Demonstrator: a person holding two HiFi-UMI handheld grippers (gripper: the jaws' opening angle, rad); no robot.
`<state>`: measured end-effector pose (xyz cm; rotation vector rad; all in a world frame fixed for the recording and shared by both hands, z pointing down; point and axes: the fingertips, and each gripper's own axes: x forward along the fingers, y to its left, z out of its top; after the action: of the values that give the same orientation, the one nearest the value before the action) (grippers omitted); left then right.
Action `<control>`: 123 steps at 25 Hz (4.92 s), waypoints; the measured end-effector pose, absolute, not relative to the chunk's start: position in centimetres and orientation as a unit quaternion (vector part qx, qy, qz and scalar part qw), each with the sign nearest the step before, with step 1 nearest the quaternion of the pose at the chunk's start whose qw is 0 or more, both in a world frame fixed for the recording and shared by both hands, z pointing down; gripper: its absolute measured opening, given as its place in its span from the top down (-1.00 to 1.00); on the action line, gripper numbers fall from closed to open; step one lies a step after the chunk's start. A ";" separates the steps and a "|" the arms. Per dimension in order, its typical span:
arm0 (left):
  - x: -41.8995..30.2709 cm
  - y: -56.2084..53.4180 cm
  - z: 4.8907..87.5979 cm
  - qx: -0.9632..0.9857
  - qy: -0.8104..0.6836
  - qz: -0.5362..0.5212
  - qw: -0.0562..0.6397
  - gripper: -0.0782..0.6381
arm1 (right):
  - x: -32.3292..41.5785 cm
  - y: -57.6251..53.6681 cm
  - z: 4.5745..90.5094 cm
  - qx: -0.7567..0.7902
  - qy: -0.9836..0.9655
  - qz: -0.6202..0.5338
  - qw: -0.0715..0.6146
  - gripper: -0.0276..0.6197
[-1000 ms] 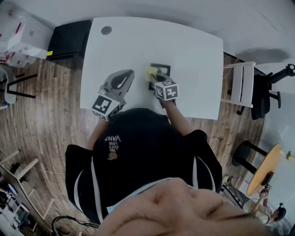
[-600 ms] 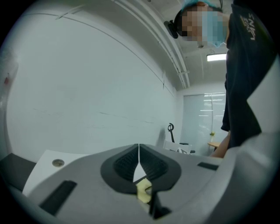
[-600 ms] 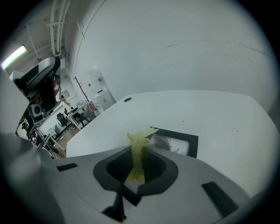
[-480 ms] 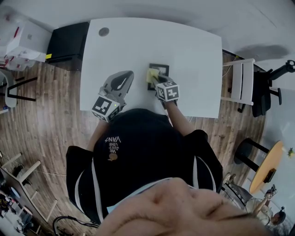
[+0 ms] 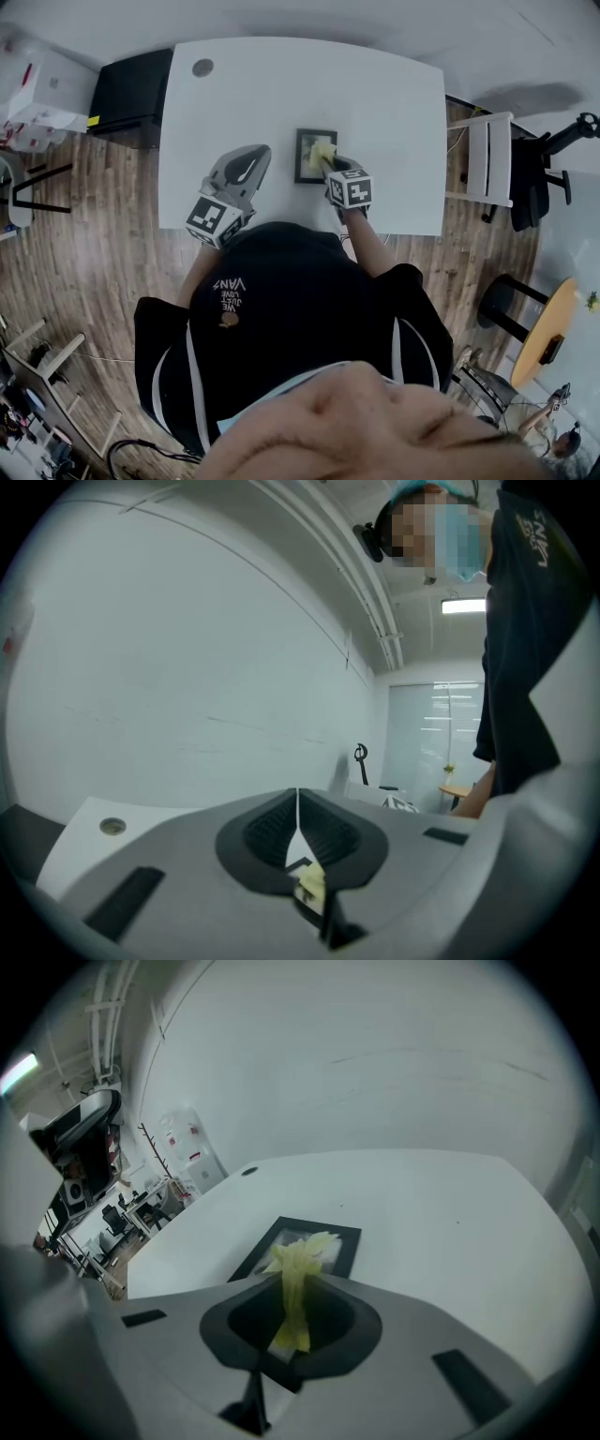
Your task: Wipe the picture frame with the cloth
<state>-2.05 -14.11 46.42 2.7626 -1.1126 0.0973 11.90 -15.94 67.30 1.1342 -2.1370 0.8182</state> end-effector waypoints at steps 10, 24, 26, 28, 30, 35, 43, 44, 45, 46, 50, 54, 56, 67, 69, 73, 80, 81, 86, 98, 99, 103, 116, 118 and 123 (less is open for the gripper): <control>-0.7 -14.3 46.6 0.929 -0.359 0.030 0.081 0.73 | 15.1 -16.0 67.1 0.454 -0.786 0.307 0.285 0.78; 0.6 -14.6 46.8 0.936 -0.339 0.029 0.085 0.73 | 17.7 -15.9 67.0 0.479 -0.771 0.308 0.286 0.78; 0.6 -14.6 46.8 0.937 -0.339 0.030 0.084 0.73 | 17.7 -15.8 66.9 0.480 -0.770 0.310 0.283 0.78; 0.4 -14.6 46.7 0.936 -0.340 0.029 0.085 0.74 | 17.5 -15.9 66.7 0.481 -0.770 0.312 0.279 0.78; 0.1 -14.7 46.7 0.936 -0.340 0.028 0.085 0.74 | 17.1 -16.1 66.4 0.481 -0.772 0.310 0.275 0.78; 0.2 -14.6 46.5 0.937 -0.339 0.027 0.083 0.73 | 16.5 -16.5 65.7 0.477 -0.779 0.304 0.270 0.78; -1.1 -14.4 46.4 0.932 -0.353 0.030 0.080 0.73 | 13.5 -16.5 64.9 0.446 -0.800 0.304 0.260 0.78; -1.3 -14.3 46.3 0.931 -0.355 0.030 0.079 0.73 | 13.1 -16.5 64.7 0.442 -0.803 0.305 0.258 0.78; -1.4 -14.2 46.3 0.931 -0.356 0.031 0.078 0.73 | 12.6 -16.5 64.6 0.437 -0.806 0.306 0.256 0.78; -1.6 -14.2 46.3 0.930 -0.357 0.032 0.077 0.74 | 12.1 -16.5 64.5 0.433 -0.809 0.306 0.255 0.78; -2.5 -14.0 46.3 0.925 -0.368 0.033 0.082 0.73 | 10.0 -16.4 64.1 0.413 -0.820 0.309 0.247 0.78; -3.1 -13.8 46.3 0.923 -0.375 0.033 0.078 0.74 | 8.0 -15.8 64.2 0.390 -0.829 0.314 0.247 0.78; -3.4 -13.7 46.3 0.922 -0.378 0.034 0.080 0.73 | 7.1 -15.5 64.4 0.382 -0.832 0.315 0.249 0.78; -3.8 -13.5 46.3 0.918 -0.387 0.033 0.083 0.73 | 5.9 -14.6 66.0 0.360 -0.832 0.317 0.280 0.78; -3.9 -13.4 46.4 0.917 -0.389 0.033 0.085 0.74 | 6.0 -14.4 66.3 0.360 -0.830 0.317 0.284 0.78; -3.8 -13.5 46.5 0.917 -0.388 0.033 0.087 0.73 | 6.4 -14.3 66.6 0.361 -0.828 0.318 0.287 0.78; -2.9 -13.5 46.6 0.921 -0.379 0.033 0.087 0.73 | 8.0 -14.2 66.8 0.374 -0.821 0.320 0.290 0.78; -2.9 -13.5 46.6 0.921 -0.378 0.033 0.086 0.73 | 8.3 -14.2 66.8 0.377 -0.819 0.320 0.290 0.78; -2.6 -13.7 46.6 0.923 -0.374 0.030 0.085 0.73 | 10.2 -14.1 67.2 0.393 -0.810 0.321 0.294 0.78; -1.4 -13.7 46.7 0.928 -0.361 0.031 0.087 0.73 | 14.9 -13.8 67.3 0.425 -0.790 0.329 0.295 0.78; -1.3 -13.7 46.8 0.928 -0.360 0.031 0.087 0.73 | 15.2 -13.8 67.3 0.427 -0.789 0.330 0.294 0.78; -1.1 -13.6 46.8 0.930 -0.357 0.031 0.088 0.73 | 15.8 -13.8 67.2 0.432 -0.787 0.330 0.292 0.78; -0.4 -13.6 46.8 0.934 -0.344 0.032 0.088 0.73 | 17.3 -13.7 66.9 0.453 -0.776 0.336 0.283 0.78; -0.6 -13.6 46.9 0.935 -0.343 0.033 0.089 0.73 | 17.0 -13.8 66.7 0.454 -0.777 0.336 0.279 0.78; -1.2 -13.7 46.8 0.933 -0.345 0.032 0.092 0.73 | 15.9 -14.1 65.7 0.454 -0.783 0.337 0.259 0.78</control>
<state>-1.22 -13.72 46.83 2.7718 -1.0246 0.0936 15.91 -14.15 65.73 1.2315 -2.1217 0.9135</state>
